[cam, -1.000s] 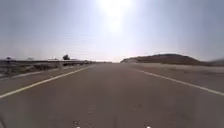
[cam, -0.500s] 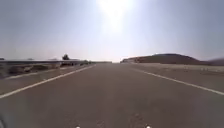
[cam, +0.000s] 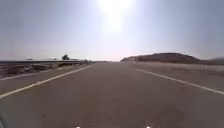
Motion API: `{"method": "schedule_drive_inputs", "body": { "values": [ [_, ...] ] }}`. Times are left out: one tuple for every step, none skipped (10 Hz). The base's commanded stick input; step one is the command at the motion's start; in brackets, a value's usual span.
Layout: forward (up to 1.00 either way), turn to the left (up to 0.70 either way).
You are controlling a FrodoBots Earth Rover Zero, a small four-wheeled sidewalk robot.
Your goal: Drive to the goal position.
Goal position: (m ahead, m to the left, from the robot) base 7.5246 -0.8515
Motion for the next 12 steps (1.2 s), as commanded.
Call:
{"method": "schedule_drive_inputs", "body": {
  "values": [
    [0.7,0.0],
    [0.7,0.0],
    [0.7,0.0],
    [0.7,0.0],
    [0.7,0.0],
    [0.7,0.0],
    [0.7,0.0],
    [0.7,0.0],
    [0.7,0.0],
    [0.7,0.0],
    [0.7,0.0],
    [0.7,0.0]
  ]
}}
